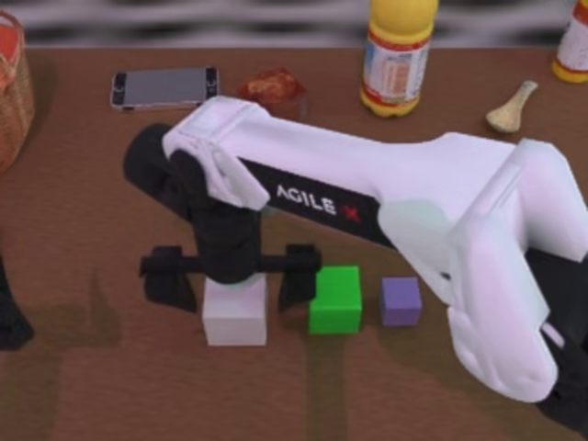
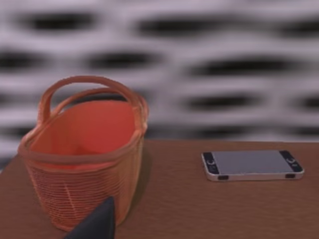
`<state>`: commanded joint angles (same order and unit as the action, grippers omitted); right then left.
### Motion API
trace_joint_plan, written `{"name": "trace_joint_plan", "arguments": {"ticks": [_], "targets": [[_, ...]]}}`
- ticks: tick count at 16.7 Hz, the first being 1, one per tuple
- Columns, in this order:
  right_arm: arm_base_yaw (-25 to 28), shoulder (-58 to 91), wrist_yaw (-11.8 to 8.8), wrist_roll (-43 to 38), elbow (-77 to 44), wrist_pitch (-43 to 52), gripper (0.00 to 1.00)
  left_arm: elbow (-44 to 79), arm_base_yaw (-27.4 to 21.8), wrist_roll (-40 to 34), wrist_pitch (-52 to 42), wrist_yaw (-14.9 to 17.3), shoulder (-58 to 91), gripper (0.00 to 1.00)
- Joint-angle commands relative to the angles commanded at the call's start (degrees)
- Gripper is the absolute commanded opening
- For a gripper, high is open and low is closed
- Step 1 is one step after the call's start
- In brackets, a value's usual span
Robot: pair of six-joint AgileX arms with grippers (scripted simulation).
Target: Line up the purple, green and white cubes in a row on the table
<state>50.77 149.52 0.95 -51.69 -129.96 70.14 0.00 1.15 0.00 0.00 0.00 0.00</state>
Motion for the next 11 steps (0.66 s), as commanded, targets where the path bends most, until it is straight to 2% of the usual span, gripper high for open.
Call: {"name": "trace_joint_plan", "arguments": {"ticks": [8,11], "targets": [[0.51,1.29,-0.01,-0.12,-16.29,15.06,1.0,0.0,0.0,0.0,0.0,0.0,0.0,1.0],[0.53,1.21,0.02,-0.01,-18.13,16.87,1.0,0.0,0.0,0.0,0.0,0.0,0.0,1.0]]}}
